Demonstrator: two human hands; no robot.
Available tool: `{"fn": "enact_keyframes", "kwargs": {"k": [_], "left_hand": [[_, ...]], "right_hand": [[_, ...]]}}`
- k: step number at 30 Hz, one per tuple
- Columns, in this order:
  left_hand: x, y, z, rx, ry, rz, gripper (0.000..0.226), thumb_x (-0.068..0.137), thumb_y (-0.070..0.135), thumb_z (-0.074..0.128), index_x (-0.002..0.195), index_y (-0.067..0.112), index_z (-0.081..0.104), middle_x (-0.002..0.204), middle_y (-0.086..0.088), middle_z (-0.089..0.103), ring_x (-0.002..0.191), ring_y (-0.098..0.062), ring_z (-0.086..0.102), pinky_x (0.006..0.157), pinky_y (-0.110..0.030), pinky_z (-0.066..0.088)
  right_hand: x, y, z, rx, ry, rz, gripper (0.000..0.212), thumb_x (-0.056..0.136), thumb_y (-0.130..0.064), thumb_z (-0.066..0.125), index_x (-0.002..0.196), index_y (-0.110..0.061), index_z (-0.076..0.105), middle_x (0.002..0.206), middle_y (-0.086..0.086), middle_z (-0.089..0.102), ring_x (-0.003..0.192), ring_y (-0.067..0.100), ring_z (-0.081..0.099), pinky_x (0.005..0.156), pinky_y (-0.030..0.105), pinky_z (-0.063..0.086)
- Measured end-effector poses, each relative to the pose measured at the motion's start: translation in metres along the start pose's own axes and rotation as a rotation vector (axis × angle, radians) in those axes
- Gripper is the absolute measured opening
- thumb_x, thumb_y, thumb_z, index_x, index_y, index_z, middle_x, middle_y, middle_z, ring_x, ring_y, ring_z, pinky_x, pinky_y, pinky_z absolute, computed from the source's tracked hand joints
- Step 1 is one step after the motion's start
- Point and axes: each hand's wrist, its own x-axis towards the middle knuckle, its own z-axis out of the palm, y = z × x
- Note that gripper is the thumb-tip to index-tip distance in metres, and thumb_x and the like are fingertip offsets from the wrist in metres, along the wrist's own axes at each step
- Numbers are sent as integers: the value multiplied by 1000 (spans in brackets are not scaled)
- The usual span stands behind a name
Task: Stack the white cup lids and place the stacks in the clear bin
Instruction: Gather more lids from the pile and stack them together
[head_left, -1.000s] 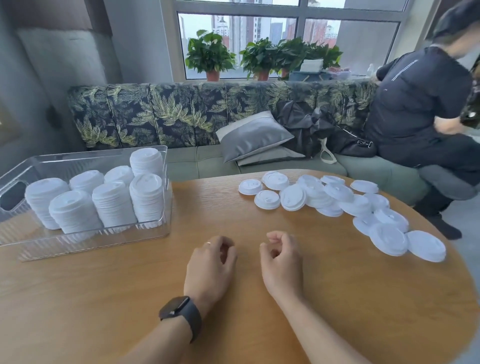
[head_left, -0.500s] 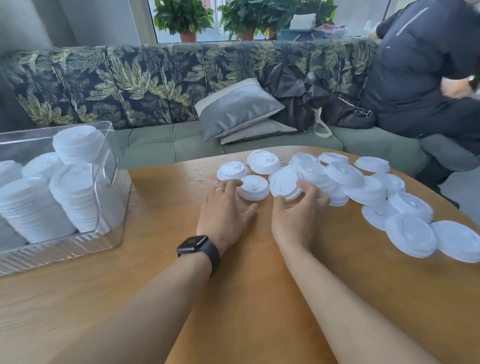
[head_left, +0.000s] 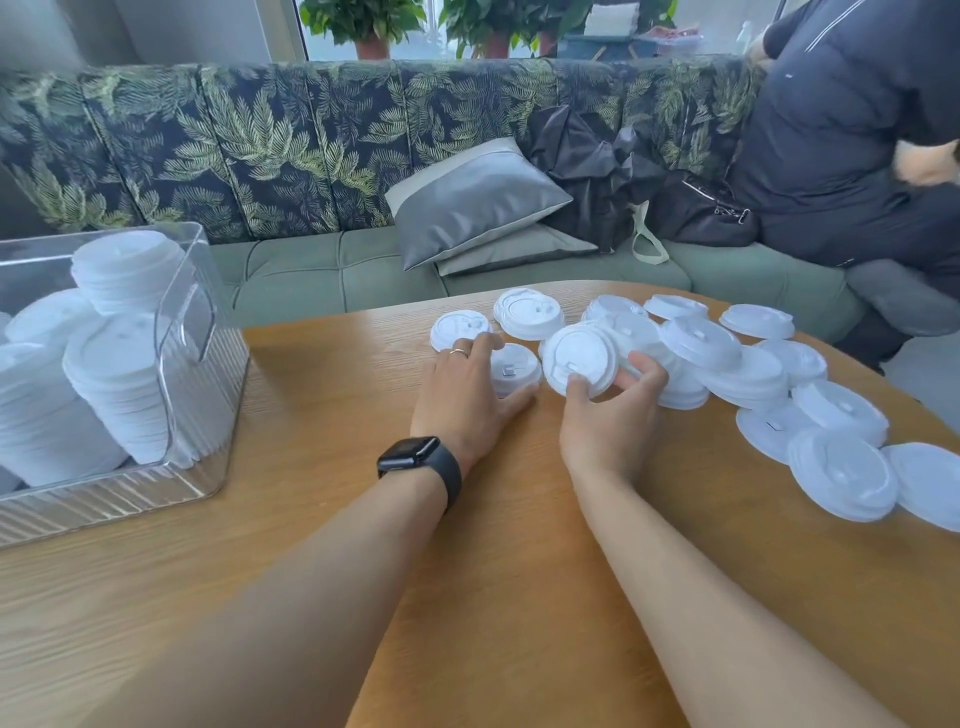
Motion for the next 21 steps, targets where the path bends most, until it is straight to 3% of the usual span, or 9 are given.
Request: {"fn": "enact_keyframes", "kwargs": {"k": [5, 9, 12, 16, 19, 21], "left_hand": [[-16, 1, -6, -69, 30, -63, 67, 89, 57, 71, 141, 23, 46, 134, -6, 58, 119, -27, 56, 90, -36, 45], [-41, 1, -18, -124, 81, -117, 65, 90, 58, 69, 140, 26, 43, 140, 3, 52, 119, -23, 55, 86, -41, 50], [-66, 0, -31, -222, 134, -107, 66, 90, 55, 72, 141, 24, 44, 141, 6, 49, 120, -17, 55, 87, -43, 54], [-103, -4, -46, -324, 145, -67, 67, 89, 53, 75, 142, 24, 45, 139, 8, 48, 120, -8, 51, 95, -41, 55], [-132, -10, -58, -354, 136, -81, 71, 88, 53, 75, 145, 24, 44, 144, 9, 47, 128, -8, 49, 101, -39, 53], [-152, -13, -68, -361, 137, -92, 70, 89, 54, 74, 145, 26, 44, 144, 11, 48, 132, -10, 49, 104, -38, 51]], "right_hand": [[-10, -5, -9, 72, -15, 32, 49, 95, -26, 68, 139, -15, 50, 103, -10, 58, 111, 22, 61, 97, 38, 49], [-17, -4, -20, 213, -59, 77, 27, 90, -23, 72, 117, -19, 69, 101, -8, 72, 100, 12, 70, 95, 37, 56], [-30, -4, -31, 226, -129, 63, 14, 89, -19, 72, 102, -24, 72, 96, -5, 76, 92, 10, 72, 89, 36, 58], [-53, -5, -42, 200, -235, 68, 13, 90, -22, 72, 103, -23, 74, 92, -1, 77, 80, 17, 69, 81, 44, 58], [-75, -7, -52, 199, -302, 77, 12, 90, -20, 71, 94, -32, 72, 87, -1, 76, 71, 14, 63, 71, 38, 52], [-91, -9, -61, 190, -348, 87, 11, 90, -20, 70, 96, -29, 74, 87, -3, 76, 68, 10, 61, 71, 35, 49]]}}
